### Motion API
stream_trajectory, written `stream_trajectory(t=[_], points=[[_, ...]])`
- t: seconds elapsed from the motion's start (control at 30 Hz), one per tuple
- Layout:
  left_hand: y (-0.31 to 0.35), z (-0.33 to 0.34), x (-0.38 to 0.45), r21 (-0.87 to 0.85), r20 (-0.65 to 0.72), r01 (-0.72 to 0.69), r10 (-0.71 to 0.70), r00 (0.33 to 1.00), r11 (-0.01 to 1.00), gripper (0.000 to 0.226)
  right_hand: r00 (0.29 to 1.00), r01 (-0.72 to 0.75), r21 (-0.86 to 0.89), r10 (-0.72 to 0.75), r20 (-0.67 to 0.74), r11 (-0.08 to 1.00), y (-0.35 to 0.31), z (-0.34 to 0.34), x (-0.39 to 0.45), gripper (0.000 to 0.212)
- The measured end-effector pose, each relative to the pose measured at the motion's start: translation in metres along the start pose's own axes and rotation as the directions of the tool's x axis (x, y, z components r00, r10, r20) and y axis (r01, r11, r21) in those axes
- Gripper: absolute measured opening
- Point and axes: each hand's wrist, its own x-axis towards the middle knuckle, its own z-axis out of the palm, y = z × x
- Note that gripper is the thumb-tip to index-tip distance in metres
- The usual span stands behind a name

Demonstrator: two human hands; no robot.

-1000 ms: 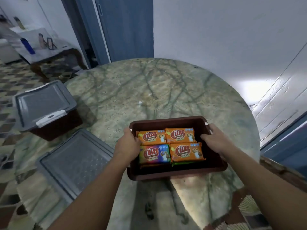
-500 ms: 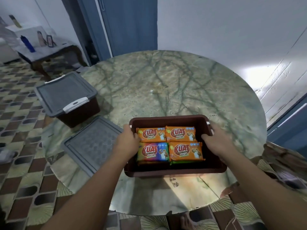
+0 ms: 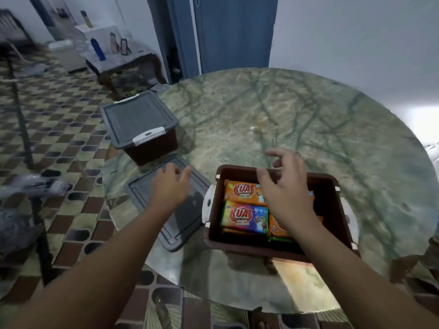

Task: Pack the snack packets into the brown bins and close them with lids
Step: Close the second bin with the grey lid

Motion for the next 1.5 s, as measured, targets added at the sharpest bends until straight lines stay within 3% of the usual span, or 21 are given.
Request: stream_trajectory(t=[0.13,0.23,0.3,0.4,0.47,0.53,0.6,0.67,0.8,0.87,0.93,1.0,1.07,1.17,1.23,1.37,1.5], points=[[-0.032,-0.017,0.03,0.134,0.048,0.015,-0.021,0.999,0.991,0.034,0.975,-0.127,0.217,0.081,0.207,0.968,-0.04,0.055,-0.005,0.029],[-0.053,-0.028,0.056,0.21,0.135,-0.017,-0.012,0.991,0.977,0.029,0.924,-0.274,0.24,0.186,0.335,0.931,-0.057,0.099,-0.006,0.035],[-0.063,-0.031,0.071,0.297,0.213,-0.072,0.007,0.977,0.952,0.029,0.874,-0.407,0.248,0.296,0.385,0.879,-0.062,0.131,-0.008,0.041],[-0.078,-0.034,0.091,0.406,0.328,-0.143,0.002,0.945,0.902,0.047,0.734,-0.653,0.242,0.522,0.433,0.717,-0.058,0.179,-0.012,0.049],[-0.096,-0.036,0.111,0.449,0.369,-0.183,0.006,0.93,0.875,0.056,0.621,-0.776,0.22,0.657,0.427,0.591,-0.054,0.208,-0.014,0.056],[-0.112,-0.035,0.127,0.475,0.411,-0.211,-0.004,0.912,0.854,0.062,0.551,-0.835,0.224,0.751,0.365,0.504,-0.043,0.227,-0.016,0.06],[-0.126,-0.031,0.136,0.494,0.471,-0.243,-0.022,0.882,0.835,0.073,0.509,-0.861,0.18,0.822,0.255,0.477,-0.031,0.24,-0.021,0.078],[-0.136,-0.024,0.14,0.5,0.498,-0.276,-0.012,0.867,0.821,0.085,0.496,-0.867,0.141,0.855,0.151,0.478,-0.027,0.243,-0.025,0.098],[-0.144,-0.02,0.142,0.51,0.483,-0.352,0.077,0.872,0.785,0.09,0.496,-0.863,0.149,0.866,0.065,0.483,-0.024,0.246,-0.024,0.105],[-0.144,-0.023,0.144,0.512,0.49,-0.38,0.102,0.866,0.77,0.088,0.471,-0.867,0.23,0.878,0.087,0.442,-0.03,0.246,-0.022,0.091],[-0.145,-0.028,0.144,0.499,0.496,-0.395,0.119,0.86,0.771,0.085,0.456,-0.855,0.324,0.884,0.1,0.405,-0.032,0.243,-0.023,0.059],[-0.144,-0.034,0.144,0.475,0.492,-0.374,0.112,0.863,0.797,0.086,0.461,-0.829,0.408,0.881,0.112,0.382,-0.034,0.236,-0.025,0.035],[-0.146,-0.039,0.146,0.445,0.474,-0.332,0.097,0.875,0.832,0.088,0.47,-0.804,0.476,0.872,0.14,0.357,-0.04,0.235,-0.029,0.025],[-0.159,-0.047,0.15,0.451,0.459,-0.278,0.047,0.887,0.848,0.091,0.481,-0.807,0.481,0.854,0.199,0.343,-0.048,0.252,-0.035,0.038],[-0.169,-0.053,0.148,0.431,0.443,-0.227,0.015,0.897,0.873,0.094,0.542,-0.787,0.437,0.827,0.15,0.436,-0.057,0.261,-0.034,0.048],[-0.18,-0.061,0.144,0.228,0.427,-0.048,-0.055,0.902,0.972,0.103,0.67,-0.719,0.357,0.732,0.126,0.596,-0.071,0.248,-0.021,0.038],[-0.175,-0.059,0.133,0.009,0.46,0.115,-0.106,0.881,0.993,0.125,0.779,-0.624,0.16,0.625,0.052,0.765,-0.079,0.213,-0.005,0.038]])
